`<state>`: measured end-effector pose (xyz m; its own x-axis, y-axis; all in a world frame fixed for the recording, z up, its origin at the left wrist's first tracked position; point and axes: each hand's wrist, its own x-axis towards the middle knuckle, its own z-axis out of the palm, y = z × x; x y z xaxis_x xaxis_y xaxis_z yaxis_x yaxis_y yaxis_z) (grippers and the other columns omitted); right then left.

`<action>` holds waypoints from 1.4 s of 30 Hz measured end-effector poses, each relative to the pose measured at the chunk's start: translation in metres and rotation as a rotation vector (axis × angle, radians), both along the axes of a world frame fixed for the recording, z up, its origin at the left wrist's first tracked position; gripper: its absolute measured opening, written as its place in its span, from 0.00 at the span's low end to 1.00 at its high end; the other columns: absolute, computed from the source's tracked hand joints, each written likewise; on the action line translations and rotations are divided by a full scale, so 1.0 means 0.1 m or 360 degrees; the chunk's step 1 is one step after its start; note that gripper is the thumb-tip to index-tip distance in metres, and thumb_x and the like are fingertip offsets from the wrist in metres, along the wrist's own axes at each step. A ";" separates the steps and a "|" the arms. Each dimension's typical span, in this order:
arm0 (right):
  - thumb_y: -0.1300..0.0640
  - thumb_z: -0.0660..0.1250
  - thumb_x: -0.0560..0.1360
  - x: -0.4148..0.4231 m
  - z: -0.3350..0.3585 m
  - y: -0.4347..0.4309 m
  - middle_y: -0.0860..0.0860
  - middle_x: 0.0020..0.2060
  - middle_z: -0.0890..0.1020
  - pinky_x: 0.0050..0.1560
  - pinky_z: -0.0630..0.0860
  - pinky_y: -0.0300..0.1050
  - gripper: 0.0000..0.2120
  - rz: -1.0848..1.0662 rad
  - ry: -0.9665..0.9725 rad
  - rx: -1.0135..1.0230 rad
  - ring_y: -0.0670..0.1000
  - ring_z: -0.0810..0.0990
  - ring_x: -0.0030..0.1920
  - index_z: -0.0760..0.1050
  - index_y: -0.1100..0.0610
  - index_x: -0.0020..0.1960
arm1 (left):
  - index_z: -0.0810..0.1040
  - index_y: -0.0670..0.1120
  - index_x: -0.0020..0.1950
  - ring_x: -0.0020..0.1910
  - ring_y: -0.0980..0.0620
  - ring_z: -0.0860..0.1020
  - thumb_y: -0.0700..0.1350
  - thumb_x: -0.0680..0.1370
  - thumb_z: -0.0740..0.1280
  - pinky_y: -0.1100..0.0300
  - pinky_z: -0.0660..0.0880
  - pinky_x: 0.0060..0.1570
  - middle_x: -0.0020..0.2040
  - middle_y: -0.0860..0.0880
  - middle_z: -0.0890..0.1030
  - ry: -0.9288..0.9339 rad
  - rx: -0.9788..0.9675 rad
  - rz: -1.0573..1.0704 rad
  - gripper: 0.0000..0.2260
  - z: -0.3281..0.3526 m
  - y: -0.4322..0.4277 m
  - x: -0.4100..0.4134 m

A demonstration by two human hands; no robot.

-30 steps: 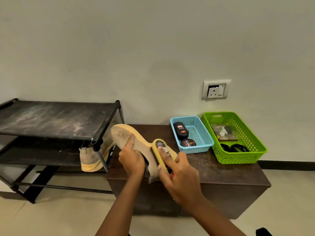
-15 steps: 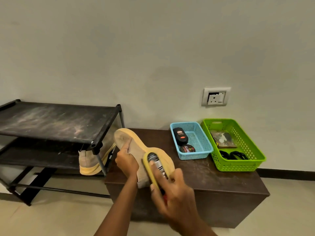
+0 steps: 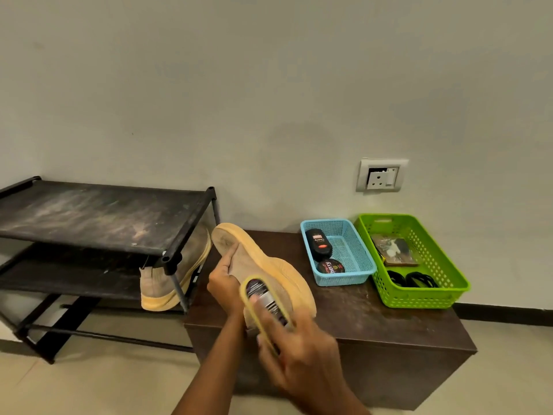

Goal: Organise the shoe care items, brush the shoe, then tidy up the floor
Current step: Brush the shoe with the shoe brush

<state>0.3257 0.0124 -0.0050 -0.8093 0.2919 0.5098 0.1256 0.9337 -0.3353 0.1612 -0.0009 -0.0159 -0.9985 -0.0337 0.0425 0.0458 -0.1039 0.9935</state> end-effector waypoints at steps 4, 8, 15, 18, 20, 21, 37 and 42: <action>0.41 0.57 0.73 0.03 0.15 0.25 0.45 0.38 0.64 0.23 0.51 0.23 0.25 -0.0398 -0.0013 -0.0270 0.41 0.61 0.25 0.69 0.44 0.69 | 0.77 0.45 0.62 0.49 0.45 0.78 0.28 0.78 0.56 0.69 0.68 0.47 0.55 0.41 0.81 0.0342 -0.0392 -0.0036 0.21 -0.06 0.00 -0.01; 0.38 0.55 0.72 -0.02 0.16 0.15 0.43 0.40 0.64 0.27 0.53 0.23 0.25 -0.0162 -0.0197 -0.0135 0.39 0.62 0.27 0.65 0.36 0.69 | 0.79 0.45 0.60 0.48 0.55 0.77 0.30 0.77 0.60 0.83 0.66 0.43 0.57 0.45 0.81 0.0544 -0.0415 -0.0155 0.17 -0.08 -0.01 0.01; 0.34 0.52 0.69 -0.01 0.20 0.56 0.44 0.40 0.66 0.39 0.66 0.36 0.24 -0.0171 -0.0153 -0.0396 0.43 0.72 0.40 0.57 0.26 0.65 | 0.77 0.46 0.61 0.54 0.70 0.76 0.31 0.72 0.69 0.75 0.71 0.54 0.57 0.52 0.79 0.0914 -0.0340 -0.0544 0.19 -0.06 -0.08 0.07; 0.37 0.54 0.71 -0.09 0.17 0.63 0.45 0.39 0.66 0.35 0.63 0.32 0.22 -0.0165 -0.0203 -0.0371 0.44 0.71 0.39 0.60 0.28 0.65 | 0.77 0.47 0.60 0.52 0.70 0.77 0.32 0.72 0.70 0.73 0.73 0.53 0.56 0.51 0.80 0.0929 -0.0356 -0.0624 0.19 -0.11 -0.10 0.08; 0.39 0.57 0.74 -0.11 0.16 0.78 0.46 0.41 0.68 0.35 0.62 0.31 0.21 -0.0272 -0.0176 -0.0408 0.44 0.71 0.40 0.61 0.30 0.66 | 0.77 0.46 0.60 0.53 0.65 0.78 0.32 0.71 0.71 0.71 0.74 0.54 0.56 0.52 0.80 0.0981 -0.0331 -0.0693 0.19 -0.10 -0.11 0.12; 0.39 0.58 0.74 -0.10 0.15 0.81 0.46 0.41 0.68 0.35 0.62 0.32 0.21 -0.0244 -0.0155 -0.0436 0.43 0.71 0.40 0.61 0.30 0.66 | 0.78 0.46 0.59 0.53 0.63 0.79 0.32 0.71 0.71 0.70 0.74 0.54 0.56 0.53 0.80 0.0985 -0.0312 -0.0719 0.19 -0.09 -0.10 0.13; 0.45 0.62 0.75 -0.18 0.12 0.97 0.44 0.36 0.63 0.32 0.61 0.32 0.21 -0.0329 0.0279 -0.0442 0.42 0.66 0.33 0.62 0.36 0.66 | 0.76 0.44 0.61 0.57 0.61 0.79 0.46 0.71 0.70 0.66 0.75 0.57 0.57 0.58 0.79 0.1157 -0.0247 -0.1014 0.19 -0.07 -0.04 0.26; 0.42 0.59 0.72 -0.17 0.17 1.11 0.46 0.35 0.63 0.31 0.62 0.36 0.24 -0.0538 0.0323 -0.0410 0.41 0.66 0.31 0.66 0.39 0.68 | 0.78 0.44 0.61 0.57 0.62 0.78 0.46 0.72 0.70 0.67 0.73 0.58 0.58 0.52 0.80 0.1267 -0.0393 -0.1240 0.17 -0.11 -0.07 0.28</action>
